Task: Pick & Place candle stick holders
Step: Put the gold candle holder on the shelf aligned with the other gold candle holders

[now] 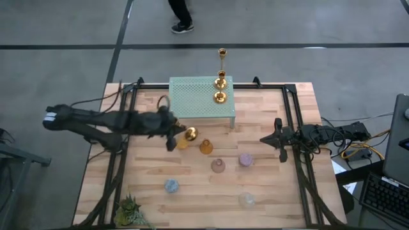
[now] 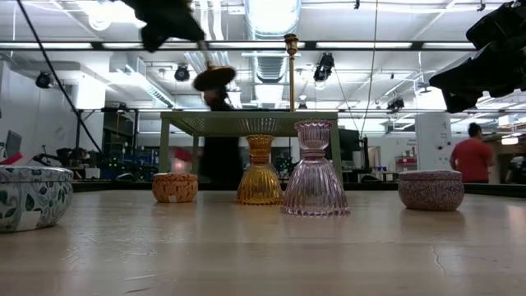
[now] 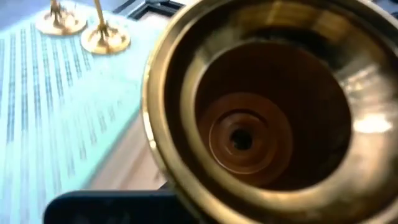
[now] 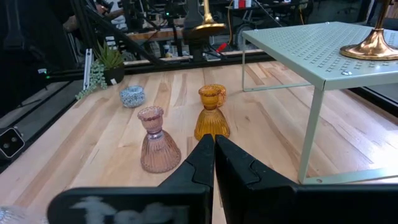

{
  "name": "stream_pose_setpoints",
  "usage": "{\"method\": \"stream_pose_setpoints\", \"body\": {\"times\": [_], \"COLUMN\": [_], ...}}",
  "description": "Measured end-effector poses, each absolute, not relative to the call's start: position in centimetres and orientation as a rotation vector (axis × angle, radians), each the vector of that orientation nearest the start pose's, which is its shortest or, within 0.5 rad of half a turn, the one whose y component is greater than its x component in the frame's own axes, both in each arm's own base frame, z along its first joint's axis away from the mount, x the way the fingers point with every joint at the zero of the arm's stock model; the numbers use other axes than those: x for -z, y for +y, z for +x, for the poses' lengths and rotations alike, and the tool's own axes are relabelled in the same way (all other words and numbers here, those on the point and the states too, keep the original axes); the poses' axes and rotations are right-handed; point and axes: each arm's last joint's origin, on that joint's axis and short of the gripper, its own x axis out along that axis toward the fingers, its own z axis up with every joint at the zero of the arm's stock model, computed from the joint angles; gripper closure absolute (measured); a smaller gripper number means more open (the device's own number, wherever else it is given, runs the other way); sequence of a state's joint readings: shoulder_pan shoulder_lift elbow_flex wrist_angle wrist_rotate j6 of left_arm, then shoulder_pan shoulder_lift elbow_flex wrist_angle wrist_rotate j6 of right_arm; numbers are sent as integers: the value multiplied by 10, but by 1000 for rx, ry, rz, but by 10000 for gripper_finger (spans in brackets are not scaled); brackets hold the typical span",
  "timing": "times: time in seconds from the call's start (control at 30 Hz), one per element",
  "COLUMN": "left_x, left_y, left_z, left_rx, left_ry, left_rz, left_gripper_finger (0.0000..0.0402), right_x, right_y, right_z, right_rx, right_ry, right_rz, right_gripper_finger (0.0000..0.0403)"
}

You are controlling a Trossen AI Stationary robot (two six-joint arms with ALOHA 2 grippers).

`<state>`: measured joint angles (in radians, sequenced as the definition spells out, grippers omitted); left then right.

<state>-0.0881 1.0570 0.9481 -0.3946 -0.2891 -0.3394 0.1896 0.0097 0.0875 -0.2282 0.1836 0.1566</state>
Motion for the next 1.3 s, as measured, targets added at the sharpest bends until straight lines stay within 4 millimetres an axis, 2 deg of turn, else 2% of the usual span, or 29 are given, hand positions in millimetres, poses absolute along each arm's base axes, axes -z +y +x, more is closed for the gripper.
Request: {"method": "stream_pose_setpoints", "body": {"times": [0.13, 0.3, 0.4, 0.6, 0.73, 0.93, 1.3], "left_x": [-335, -355, -358, -359, -352, -343, -340], "left_y": [7, 38, 55, 88, 106, 122, 124], "left_z": [252, 276, 286, 307, 312, 313, 312], "left_rx": [-273, -384, -453, -445, -476, -511, -526], "left_ry": [482, 619, 722, 742, 768, 792, 780], "left_rz": [-180, -144, -113, -153, -152, -170, -186], "left_gripper_finger": [375, 374, 375, 374, 373, 366, 356], "right_x": [-171, -171, -171, -171, -171, -171, -171], "right_y": [12, 12, 12, 12, 12, 12, 12], "right_z": [90, 90, 90, 90, 90, 90, 90], "right_rx": [6, 6, 5, 6, 5, 5, 5], "right_ry": [148, 147, 148, 147, 147, 148, 147], "right_rz": [128, 129, 128, 129, 129, 128, 129], "right_gripper_finger": [394, 394, 394, 394, 394, 394, 394]}}
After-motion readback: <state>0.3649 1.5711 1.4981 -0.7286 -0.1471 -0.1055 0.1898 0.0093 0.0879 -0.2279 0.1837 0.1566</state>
